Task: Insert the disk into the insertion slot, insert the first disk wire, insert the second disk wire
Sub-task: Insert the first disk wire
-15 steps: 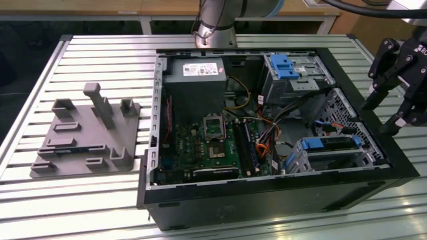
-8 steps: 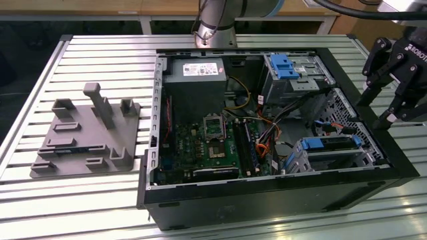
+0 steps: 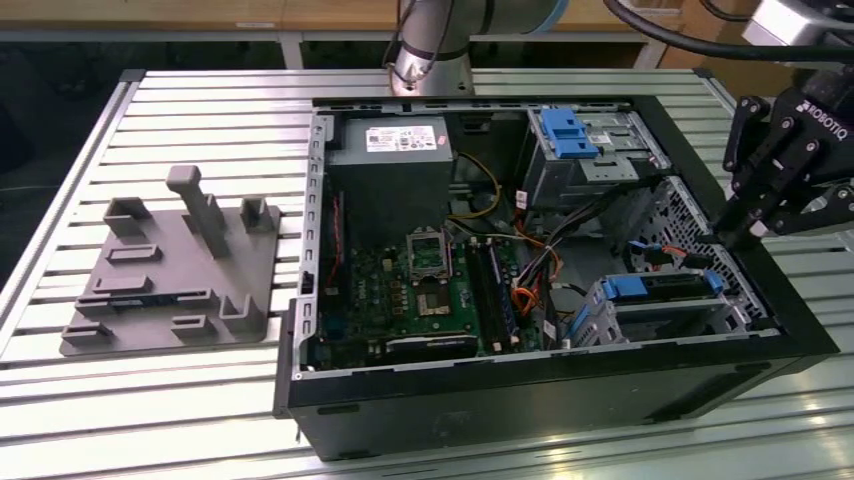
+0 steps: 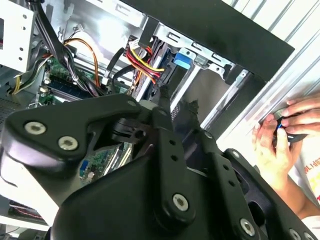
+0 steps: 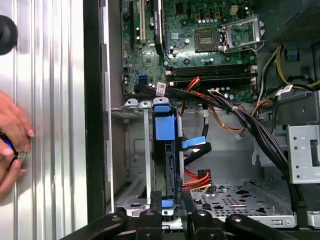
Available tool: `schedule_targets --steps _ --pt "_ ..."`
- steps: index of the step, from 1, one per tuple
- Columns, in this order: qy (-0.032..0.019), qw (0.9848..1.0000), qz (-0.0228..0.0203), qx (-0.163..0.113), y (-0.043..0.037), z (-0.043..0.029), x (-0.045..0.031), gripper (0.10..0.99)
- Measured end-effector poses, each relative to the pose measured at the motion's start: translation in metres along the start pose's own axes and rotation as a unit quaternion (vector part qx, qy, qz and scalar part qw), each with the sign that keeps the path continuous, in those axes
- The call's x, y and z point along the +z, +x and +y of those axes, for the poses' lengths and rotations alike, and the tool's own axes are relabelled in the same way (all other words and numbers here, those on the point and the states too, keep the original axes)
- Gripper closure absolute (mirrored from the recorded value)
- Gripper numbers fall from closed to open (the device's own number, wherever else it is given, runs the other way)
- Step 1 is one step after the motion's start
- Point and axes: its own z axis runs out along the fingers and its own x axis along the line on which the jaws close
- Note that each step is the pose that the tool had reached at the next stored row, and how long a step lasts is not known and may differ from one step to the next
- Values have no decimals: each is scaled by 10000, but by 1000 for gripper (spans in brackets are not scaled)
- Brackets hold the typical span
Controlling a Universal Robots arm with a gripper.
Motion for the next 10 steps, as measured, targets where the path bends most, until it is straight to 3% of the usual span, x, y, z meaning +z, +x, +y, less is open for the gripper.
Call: schedule_targets --steps 4,10 --pt "-41 10000 0 -3 -8 -16 60 792" --pt "-125 9999 -36 4 -15 -78 114 792"
